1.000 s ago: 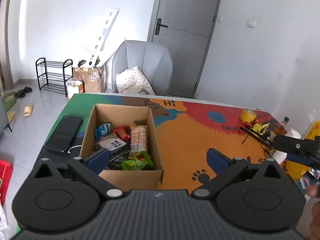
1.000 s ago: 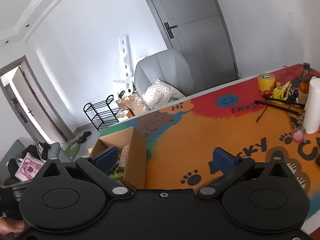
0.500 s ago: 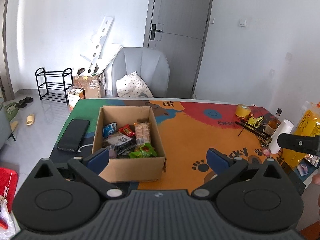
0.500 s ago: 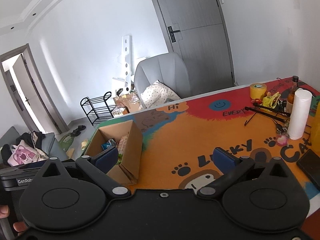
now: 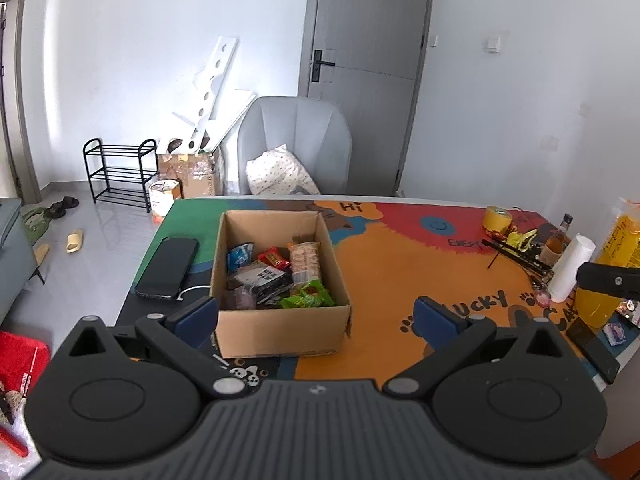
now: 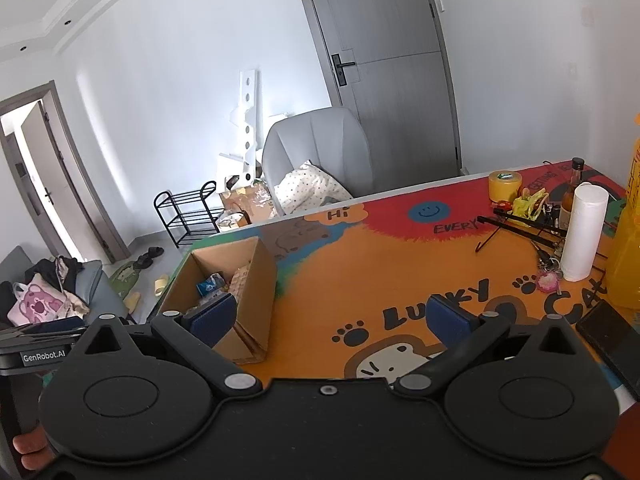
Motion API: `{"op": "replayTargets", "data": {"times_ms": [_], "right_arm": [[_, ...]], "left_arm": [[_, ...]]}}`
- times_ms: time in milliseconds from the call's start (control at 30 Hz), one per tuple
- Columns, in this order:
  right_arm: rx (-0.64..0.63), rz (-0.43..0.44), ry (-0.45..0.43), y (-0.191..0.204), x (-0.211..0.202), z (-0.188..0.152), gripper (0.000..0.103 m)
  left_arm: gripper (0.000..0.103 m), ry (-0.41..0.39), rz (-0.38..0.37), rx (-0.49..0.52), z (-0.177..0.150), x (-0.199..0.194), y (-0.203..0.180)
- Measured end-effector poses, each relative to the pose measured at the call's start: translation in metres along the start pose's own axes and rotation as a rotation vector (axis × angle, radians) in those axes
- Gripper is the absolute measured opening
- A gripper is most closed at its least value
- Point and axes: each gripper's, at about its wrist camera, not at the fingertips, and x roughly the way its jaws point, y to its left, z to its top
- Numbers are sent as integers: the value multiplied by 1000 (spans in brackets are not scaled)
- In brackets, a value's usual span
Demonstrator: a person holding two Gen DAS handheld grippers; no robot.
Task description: Organize snacks
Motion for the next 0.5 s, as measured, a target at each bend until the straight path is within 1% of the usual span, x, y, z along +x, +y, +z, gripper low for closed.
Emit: {"op": "replayTargets", "data": {"times_ms": [200,300,500], "right_arm": [[-10,-5,10,4,4,-1,103],[-11,-10,15,3,5,-1,103],[-15,-13,14,4,4,0,103]], "left_arm": [[103,5,7,-9,-1,2,7],[103,5,25,-10,0,2,9],[103,3,25,-6,0,1,8]]}}
